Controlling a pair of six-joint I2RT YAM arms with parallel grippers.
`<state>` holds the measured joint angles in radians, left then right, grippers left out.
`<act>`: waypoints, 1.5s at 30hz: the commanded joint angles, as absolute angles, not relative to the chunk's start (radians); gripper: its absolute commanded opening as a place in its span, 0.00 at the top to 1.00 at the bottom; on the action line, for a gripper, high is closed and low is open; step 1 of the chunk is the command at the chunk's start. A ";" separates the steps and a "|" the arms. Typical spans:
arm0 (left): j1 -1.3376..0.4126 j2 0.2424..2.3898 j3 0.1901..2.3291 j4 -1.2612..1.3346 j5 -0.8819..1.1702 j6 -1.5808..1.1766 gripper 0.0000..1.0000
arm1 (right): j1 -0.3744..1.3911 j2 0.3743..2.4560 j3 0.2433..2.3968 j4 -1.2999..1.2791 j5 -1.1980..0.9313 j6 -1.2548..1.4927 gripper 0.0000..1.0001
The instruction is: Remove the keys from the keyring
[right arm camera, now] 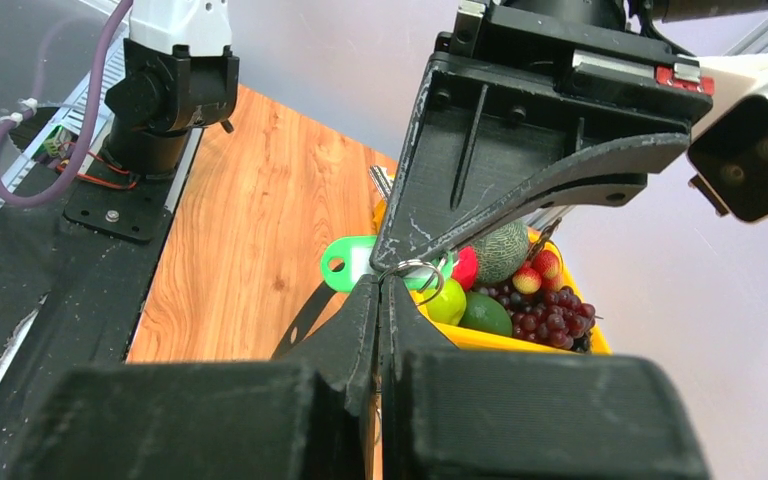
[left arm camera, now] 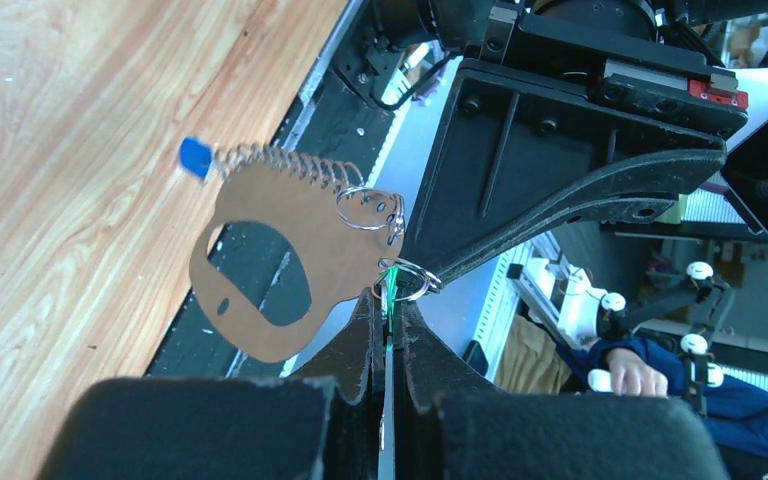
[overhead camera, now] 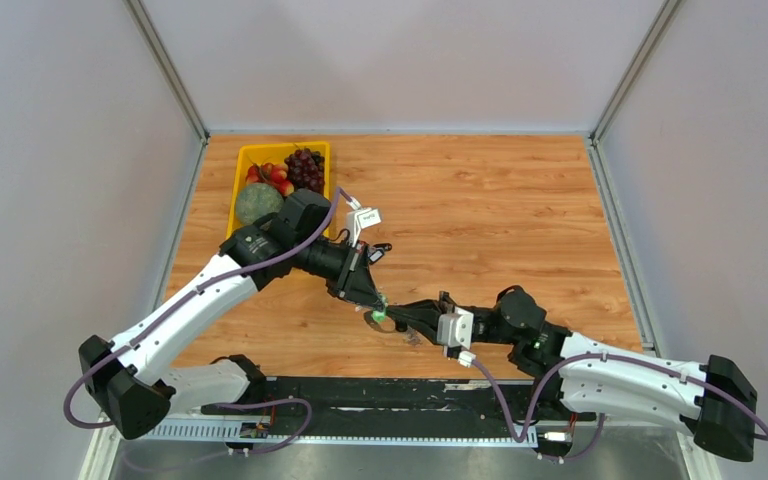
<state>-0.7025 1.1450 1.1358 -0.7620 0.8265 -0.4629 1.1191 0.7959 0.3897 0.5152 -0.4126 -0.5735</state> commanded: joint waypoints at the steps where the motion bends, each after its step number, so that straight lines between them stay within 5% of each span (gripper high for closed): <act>1: -0.699 1.172 1.123 -0.698 0.884 -0.478 1.00 | 1.139 0.770 0.421 0.533 -0.413 -0.627 1.00; 19: -0.618 1.217 1.071 -0.663 0.900 -0.432 1.00 | 1.145 0.572 0.390 0.428 -0.299 -0.547 0.99; 23: -0.620 1.173 1.119 -0.677 0.869 -0.406 1.00 | 1.145 0.605 0.415 0.394 -0.230 -0.443 0.73; 36: -0.620 1.183 1.257 -0.938 0.810 -0.333 1.00 | 1.144 0.766 0.403 0.539 -0.196 -0.294 0.48; 45: -0.620 1.186 1.251 -0.911 0.824 -0.378 1.00 | 1.145 0.884 0.427 0.637 -0.169 -0.287 0.47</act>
<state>-0.6201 1.1877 1.2160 -0.9249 0.8059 -0.3607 1.1385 0.8505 0.3954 0.5331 -0.1814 -0.3153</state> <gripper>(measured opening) 0.028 0.531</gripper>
